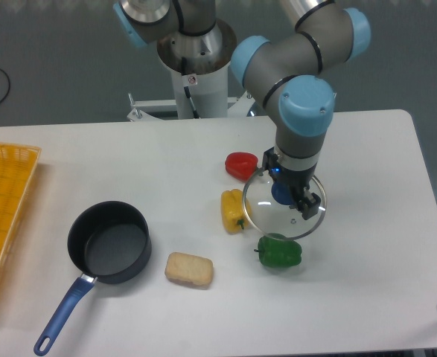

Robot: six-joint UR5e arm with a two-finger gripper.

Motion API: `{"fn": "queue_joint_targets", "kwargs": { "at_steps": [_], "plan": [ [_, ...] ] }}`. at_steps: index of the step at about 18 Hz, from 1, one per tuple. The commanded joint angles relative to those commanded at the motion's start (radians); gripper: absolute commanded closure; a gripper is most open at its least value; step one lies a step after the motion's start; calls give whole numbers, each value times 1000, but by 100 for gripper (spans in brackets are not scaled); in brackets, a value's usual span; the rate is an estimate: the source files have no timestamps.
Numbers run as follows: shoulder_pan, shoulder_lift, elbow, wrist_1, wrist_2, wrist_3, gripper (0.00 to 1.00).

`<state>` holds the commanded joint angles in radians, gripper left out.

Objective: Place the lid on the table
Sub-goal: 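Carry the glass lid by its knob with the gripper away from the peppers, then lower the glass lid flat onto the table beside the green pepper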

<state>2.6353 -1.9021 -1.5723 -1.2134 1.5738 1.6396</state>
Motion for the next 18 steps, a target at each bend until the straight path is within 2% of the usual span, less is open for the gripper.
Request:
{"fn": "queue_joint_targets", "kwargs": {
  "at_steps": [4, 12, 18],
  "plan": [
    [40, -23, 5, 8, 0, 71, 44],
    [83, -95, 3, 84, 3, 129, 44],
    [110, -146, 5, 120, 3, 160, 44]
  ]
}}
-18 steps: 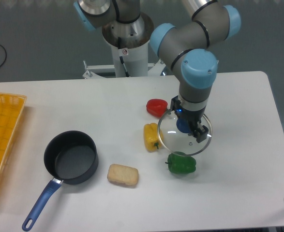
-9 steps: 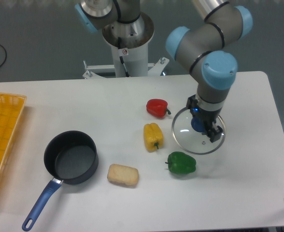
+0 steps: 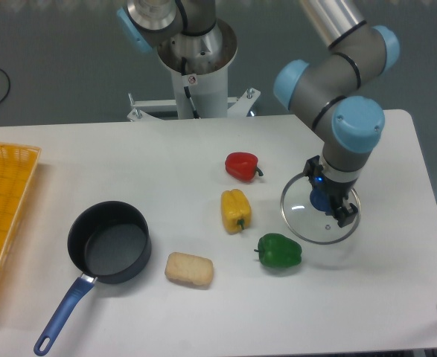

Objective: Place the lid on the table
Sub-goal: 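Lower the glass lid flat onto the table beside the green pepper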

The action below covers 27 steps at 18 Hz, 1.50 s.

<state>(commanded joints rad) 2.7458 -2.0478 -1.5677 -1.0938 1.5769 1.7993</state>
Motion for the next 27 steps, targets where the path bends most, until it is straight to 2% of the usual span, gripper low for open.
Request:
{"fn": "queue_joint_targets", "kwargs": {
  "at_steps": [11, 27],
  "plan": [
    [12, -81, 3, 77, 0, 25, 45],
    [12, -114, 17, 100, -18, 25, 45]
  ]
}}
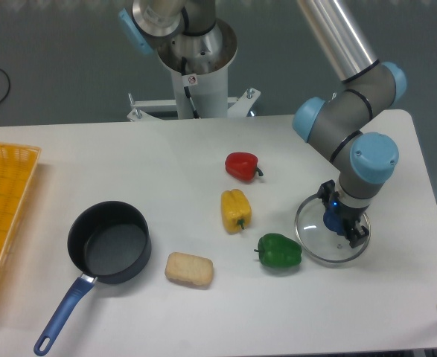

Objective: Place the lid on the table
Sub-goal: 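Lower the glass lid flat onto the table beside the green pepper, then hold the lid on the table and open the gripper off the knob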

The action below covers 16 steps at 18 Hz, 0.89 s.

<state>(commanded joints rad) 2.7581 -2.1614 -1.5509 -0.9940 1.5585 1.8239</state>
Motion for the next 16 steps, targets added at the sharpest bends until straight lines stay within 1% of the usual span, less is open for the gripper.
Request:
{"fn": "queue_joint_targets", "kwargs": {
  "at_steps": [16],
  "plan": [
    [0, -14, -2, 26, -8, -2, 46]
  ]
}}
